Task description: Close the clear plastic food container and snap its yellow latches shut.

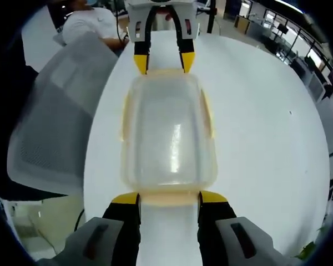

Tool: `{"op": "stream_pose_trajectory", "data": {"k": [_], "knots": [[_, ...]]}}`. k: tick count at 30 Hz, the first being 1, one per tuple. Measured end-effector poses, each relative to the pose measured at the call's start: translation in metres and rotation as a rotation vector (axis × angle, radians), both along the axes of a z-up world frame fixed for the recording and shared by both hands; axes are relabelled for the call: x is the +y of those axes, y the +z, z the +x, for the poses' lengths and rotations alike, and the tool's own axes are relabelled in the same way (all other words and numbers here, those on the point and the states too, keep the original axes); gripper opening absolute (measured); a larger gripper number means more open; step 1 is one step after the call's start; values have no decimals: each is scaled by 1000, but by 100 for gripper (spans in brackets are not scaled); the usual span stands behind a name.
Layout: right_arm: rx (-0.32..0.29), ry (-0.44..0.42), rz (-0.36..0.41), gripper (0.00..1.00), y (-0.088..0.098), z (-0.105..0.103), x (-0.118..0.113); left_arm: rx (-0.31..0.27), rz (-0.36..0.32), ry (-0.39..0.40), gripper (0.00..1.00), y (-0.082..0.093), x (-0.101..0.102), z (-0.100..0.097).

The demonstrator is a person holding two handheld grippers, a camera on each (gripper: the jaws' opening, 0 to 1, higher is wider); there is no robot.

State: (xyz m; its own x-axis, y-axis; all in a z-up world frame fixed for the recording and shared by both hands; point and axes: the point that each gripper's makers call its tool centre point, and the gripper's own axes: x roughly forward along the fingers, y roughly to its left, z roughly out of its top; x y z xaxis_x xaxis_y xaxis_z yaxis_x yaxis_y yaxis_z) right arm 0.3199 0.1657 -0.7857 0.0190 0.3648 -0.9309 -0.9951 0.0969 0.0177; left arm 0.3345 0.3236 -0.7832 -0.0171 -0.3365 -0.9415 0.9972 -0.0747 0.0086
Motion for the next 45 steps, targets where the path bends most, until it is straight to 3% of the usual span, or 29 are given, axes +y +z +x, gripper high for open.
{"op": "stream_pose_trajectory", "data": {"k": [34,45], "knots": [[-2,-2,38,40,1,2,-5,-11,5,25,39,-1,2,4],[5,-12,35,40,0,-1,-10,-24,21,37,45,-1,4,5]]}}
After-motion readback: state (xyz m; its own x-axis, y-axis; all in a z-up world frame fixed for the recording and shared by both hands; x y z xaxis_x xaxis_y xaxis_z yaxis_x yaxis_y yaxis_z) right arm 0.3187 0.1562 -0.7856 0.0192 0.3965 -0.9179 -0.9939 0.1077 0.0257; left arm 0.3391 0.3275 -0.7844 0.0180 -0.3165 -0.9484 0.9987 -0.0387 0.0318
